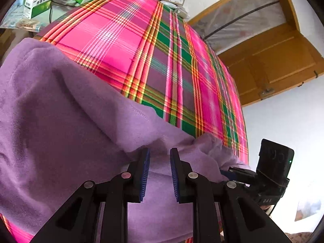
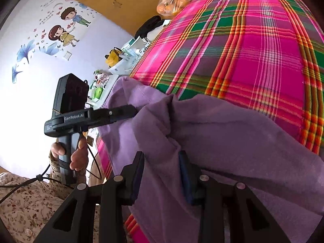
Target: Fold clothes
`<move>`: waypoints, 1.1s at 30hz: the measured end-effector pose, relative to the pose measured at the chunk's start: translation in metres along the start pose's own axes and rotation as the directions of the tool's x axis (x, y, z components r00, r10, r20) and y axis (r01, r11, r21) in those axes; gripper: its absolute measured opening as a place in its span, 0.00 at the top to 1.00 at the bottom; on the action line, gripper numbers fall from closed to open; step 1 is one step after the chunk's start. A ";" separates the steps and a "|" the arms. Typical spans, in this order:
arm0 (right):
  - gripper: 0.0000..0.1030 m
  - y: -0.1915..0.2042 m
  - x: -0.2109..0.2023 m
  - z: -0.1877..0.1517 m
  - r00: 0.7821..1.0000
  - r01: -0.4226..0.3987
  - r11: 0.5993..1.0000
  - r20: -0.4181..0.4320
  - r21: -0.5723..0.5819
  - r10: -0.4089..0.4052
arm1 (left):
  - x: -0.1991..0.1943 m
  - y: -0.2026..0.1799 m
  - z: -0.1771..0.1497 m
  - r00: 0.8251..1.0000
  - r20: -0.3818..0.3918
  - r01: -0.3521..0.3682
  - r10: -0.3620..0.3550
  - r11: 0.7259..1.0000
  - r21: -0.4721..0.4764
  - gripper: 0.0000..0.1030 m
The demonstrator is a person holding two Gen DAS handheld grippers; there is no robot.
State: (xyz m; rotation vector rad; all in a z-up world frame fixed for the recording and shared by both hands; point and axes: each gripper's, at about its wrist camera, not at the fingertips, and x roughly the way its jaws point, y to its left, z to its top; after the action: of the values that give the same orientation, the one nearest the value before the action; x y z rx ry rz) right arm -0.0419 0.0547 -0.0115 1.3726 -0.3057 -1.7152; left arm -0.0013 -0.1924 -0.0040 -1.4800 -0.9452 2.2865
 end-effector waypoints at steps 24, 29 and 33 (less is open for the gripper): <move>0.64 -0.015 0.025 0.058 0.981 -0.193 0.973 0.046 0.128 0.188 | -0.005 0.010 0.007 0.999 0.006 0.036 -0.036 0.999 -0.035 0.80; 0.64 -0.014 0.016 0.070 0.978 -0.197 0.972 0.090 0.127 0.187 | -0.004 0.004 0.011 0.999 0.009 0.041 -0.041 0.999 -0.010 0.80; 0.64 -0.016 0.012 0.084 0.983 -0.166 0.977 0.103 0.132 0.153 | -0.004 -0.003 0.016 0.999 0.020 0.049 -0.049 0.999 0.009 0.80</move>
State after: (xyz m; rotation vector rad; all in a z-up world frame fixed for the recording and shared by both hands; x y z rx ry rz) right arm -0.1227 0.0273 -0.0003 1.3321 -0.5828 -1.6503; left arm -0.0139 -0.1979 0.0053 -1.4173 -0.9654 2.2718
